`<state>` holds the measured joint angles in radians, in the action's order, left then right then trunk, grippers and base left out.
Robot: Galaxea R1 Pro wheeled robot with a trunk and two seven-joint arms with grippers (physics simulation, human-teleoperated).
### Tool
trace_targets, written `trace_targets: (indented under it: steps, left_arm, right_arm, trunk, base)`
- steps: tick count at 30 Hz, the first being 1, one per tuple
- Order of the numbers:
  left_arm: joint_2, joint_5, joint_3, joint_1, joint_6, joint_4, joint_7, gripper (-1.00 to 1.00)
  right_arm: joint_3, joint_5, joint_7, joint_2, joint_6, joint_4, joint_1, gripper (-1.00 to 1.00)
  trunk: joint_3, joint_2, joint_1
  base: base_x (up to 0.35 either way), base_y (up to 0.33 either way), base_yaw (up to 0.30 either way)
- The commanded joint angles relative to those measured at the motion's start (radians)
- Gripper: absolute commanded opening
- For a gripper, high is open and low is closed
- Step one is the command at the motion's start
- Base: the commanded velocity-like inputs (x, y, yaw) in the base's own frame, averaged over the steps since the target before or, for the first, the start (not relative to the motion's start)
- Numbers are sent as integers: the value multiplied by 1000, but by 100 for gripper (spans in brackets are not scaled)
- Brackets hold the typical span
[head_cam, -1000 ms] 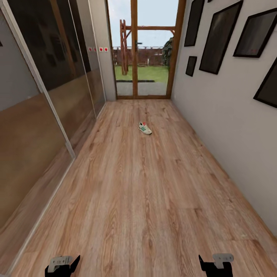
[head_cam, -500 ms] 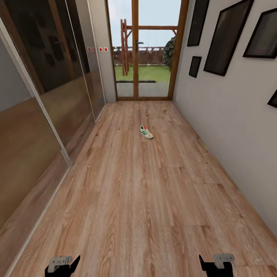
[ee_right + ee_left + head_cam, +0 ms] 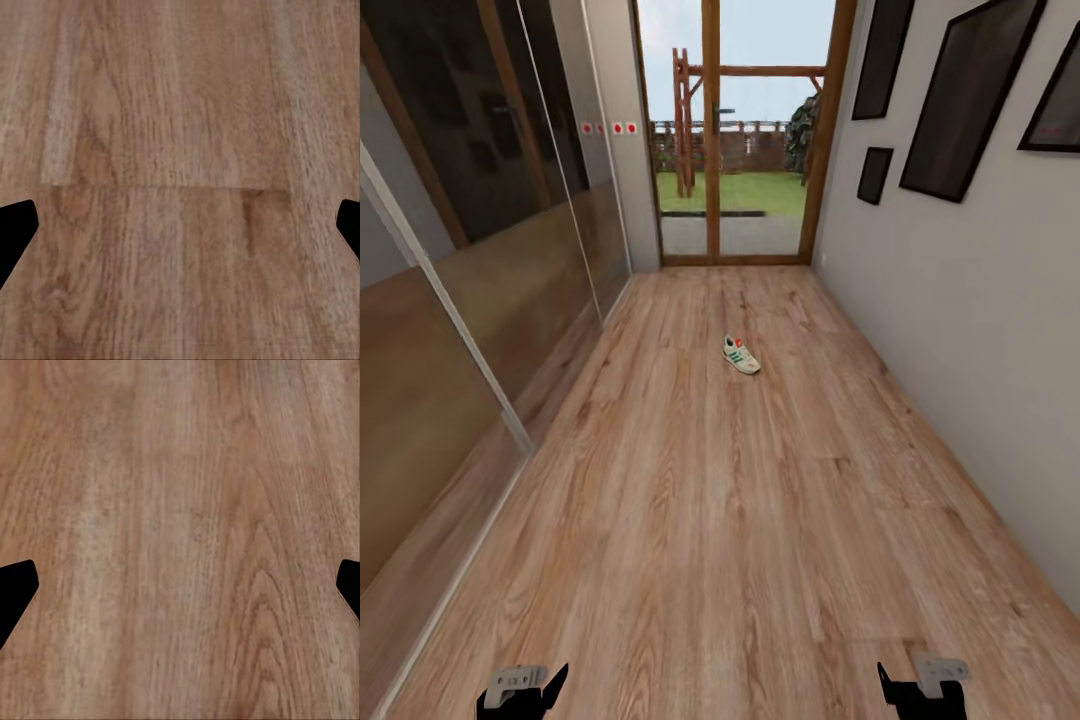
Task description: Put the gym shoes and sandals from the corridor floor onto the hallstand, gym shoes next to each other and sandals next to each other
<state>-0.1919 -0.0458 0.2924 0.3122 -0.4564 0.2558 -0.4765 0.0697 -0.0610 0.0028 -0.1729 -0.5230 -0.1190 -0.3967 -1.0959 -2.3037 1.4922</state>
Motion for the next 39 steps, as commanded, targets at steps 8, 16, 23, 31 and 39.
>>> trace_targets:
  steps: [8, 16, 23, 31, 39]
  left_arm:
    - [1, -5, 5, 1, 1, -2, -10, 100]
    - [0, -5, 5, 1, 1, -1, -10, 100]
    - [0, -5, 5, 1, 1, -1, -10, 100]
    - [0, -5, 5, 1, 1, -1, -10, 100]
    - [0, -5, 5, 1, 1, -2, -10, 100]
  right_arm:
    - [7, -7, 0, 0, -3, 1, -1, 100]
    - [7, -7, 0, 1, -3, 1, -1, 100]
    - [7, -7, 0, 1, -3, 1, -1, 100]
    - [7, -7, 0, 1, -3, 1, -1, 100]
    - [7, -7, 0, 1, -3, 1, -1, 100]
  trunk:
    - [-1, 0, 0]
    - [-1, 0, 0]
    - [-1, 0, 0]
    - [-1, 0, 0]
    - [-1, 0, 0]
  base:
    - [339, 0, 0]
    - [339, 0, 77]
    - [339, 0, 36]
    - [339, 0, 2]
    - [339, 0, 0]
